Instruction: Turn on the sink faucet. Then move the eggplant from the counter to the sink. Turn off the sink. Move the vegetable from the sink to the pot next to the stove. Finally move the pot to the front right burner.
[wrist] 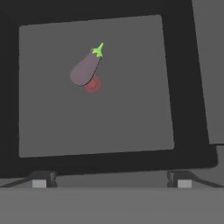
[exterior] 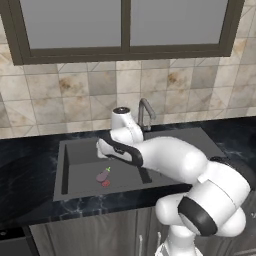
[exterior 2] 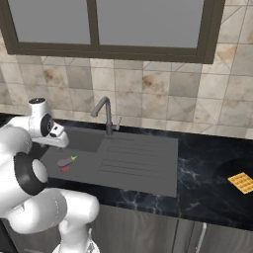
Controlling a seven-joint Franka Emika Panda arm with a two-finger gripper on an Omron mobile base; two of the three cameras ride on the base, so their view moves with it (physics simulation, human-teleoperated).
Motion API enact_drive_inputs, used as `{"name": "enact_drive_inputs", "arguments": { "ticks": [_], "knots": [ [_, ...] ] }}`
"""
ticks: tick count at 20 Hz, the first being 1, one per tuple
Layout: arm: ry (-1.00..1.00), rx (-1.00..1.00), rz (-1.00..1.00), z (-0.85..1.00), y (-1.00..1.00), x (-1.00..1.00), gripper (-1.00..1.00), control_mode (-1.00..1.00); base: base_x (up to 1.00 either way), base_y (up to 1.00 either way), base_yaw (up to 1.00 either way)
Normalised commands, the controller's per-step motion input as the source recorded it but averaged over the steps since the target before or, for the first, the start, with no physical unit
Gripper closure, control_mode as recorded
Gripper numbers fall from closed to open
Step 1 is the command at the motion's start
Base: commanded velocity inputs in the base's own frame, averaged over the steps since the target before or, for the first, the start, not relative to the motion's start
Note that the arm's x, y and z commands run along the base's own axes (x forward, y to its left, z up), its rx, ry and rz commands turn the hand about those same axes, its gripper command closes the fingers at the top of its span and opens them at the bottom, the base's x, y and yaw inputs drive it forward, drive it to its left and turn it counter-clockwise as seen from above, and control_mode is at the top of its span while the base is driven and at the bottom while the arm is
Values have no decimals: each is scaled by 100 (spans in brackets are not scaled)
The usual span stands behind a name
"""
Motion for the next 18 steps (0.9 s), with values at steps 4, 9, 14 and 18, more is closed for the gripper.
{"name": "enact_drive_inputs", "arguments": {
  "ticks": [4,9,14,18],
  "knots": [
    [14,0,-25,-39,22,31,-100,-100,0,0,0],
    [11,0,-20,-29,22,34,-100,-100,0,0,0],
    [6,0,-7,-31,0,34,-100,-100,0,0,0],
    [6,0,-3,-46,0,45,-100,-100,0,0,0]
  ]
}}
